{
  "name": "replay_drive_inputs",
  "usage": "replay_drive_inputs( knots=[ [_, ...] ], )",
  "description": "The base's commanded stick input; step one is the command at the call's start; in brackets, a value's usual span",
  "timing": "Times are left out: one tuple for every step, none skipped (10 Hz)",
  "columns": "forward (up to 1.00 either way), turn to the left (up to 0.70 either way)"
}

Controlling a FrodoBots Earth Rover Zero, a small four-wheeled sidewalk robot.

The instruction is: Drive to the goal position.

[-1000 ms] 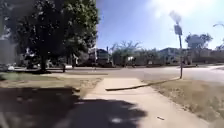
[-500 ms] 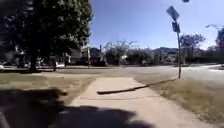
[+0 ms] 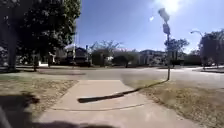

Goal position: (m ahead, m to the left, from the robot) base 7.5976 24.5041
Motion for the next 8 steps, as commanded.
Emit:
replay_drive_inputs(
  knots=[
    [0.85, 0.00],
    [0.85, 0.00],
    [0.85, 0.00],
    [0.85, 0.00],
    [0.85, 0.00],
    [0.85, 0.00],
    [0.85, 0.00],
    [0.85, 0.00]
  ],
)
